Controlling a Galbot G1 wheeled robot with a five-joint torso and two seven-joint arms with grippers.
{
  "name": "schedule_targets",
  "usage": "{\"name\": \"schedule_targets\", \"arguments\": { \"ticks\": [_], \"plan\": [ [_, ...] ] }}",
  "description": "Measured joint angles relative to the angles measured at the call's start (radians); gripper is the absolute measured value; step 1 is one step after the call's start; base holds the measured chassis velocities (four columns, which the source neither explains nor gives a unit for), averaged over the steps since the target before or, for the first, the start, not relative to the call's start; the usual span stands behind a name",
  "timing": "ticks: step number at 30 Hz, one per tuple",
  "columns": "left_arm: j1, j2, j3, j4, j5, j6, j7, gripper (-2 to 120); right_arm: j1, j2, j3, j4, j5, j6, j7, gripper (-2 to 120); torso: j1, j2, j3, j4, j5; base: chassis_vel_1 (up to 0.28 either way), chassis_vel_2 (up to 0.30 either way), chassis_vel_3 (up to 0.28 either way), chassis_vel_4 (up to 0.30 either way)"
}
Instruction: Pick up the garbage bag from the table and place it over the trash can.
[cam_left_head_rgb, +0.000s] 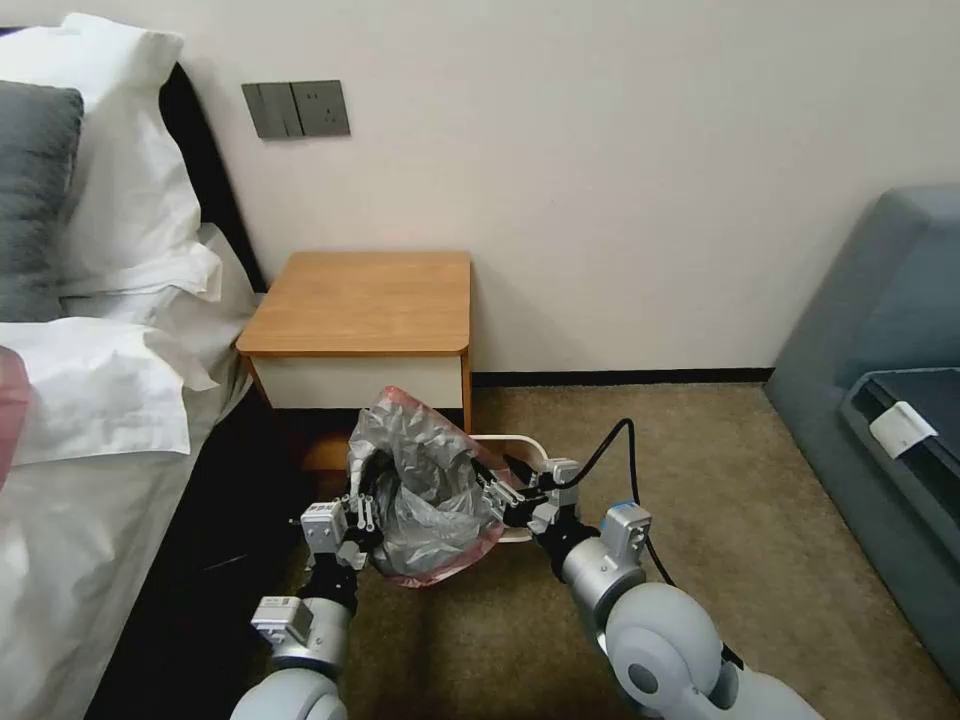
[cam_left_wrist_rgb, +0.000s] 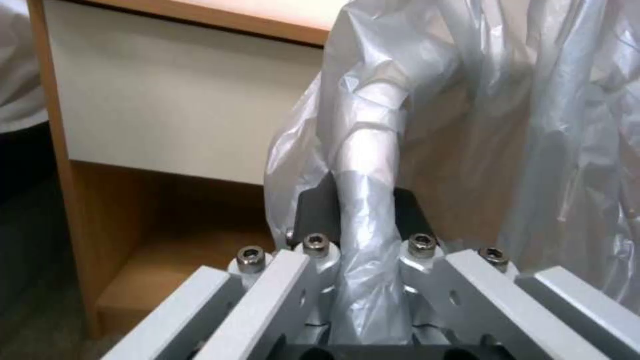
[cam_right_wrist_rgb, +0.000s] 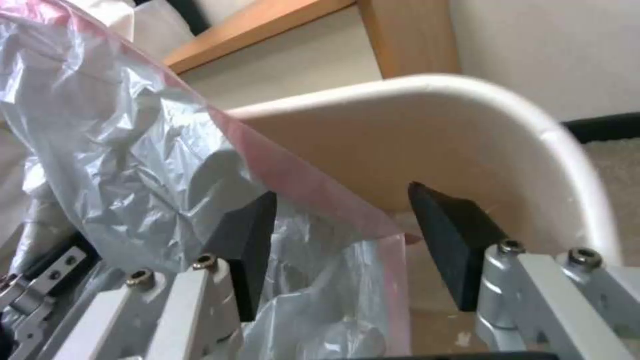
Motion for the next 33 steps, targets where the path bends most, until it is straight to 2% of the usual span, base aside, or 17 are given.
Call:
{"name": "schedule_targets", "arguments": {
  "ticks": [7, 17, 32, 33],
  "plan": [
    [0.0, 0.004, -0.012, 0.005, 0.029, -0.023, 0.018, 5, 0.017, -0.029, -0.001, 0.001, 0.001, -0.005, -0.013, 65, 0.0, 0.0, 0.0, 0.0001, 0.0002, 0.0, 0.0, 0.0, 0.0],
    [-0.011, 0.012, -0.042, 0.01, 0.078, -0.064, 0.061, 5, 0.056, -0.077, -0.02, 0.012, 0.084, -0.032, -0.01, 64, 0.0, 0.0, 0.0, 0.0, 0.0, 0.0, 0.0, 0.0, 0.0],
    [0.01, -0.004, -0.044, -0.008, 0.162, -0.098, 0.085, 5, 0.074, -0.056, -0.048, 0.018, 0.09, -0.041, 0.014, 63, 0.0, 0.0, 0.0, 0.0, 0.0, 0.0, 0.0, 0.0, 0.0],
    [0.012, -0.005, -0.044, -0.011, 0.164, -0.099, 0.085, 5, 0.075, -0.053, -0.051, 0.019, 0.089, -0.041, 0.014, 59, 0.0, 0.0, 0.0, 0.0, 0.0, 0.0, 0.0, 0.0, 0.0]
  ]
}}
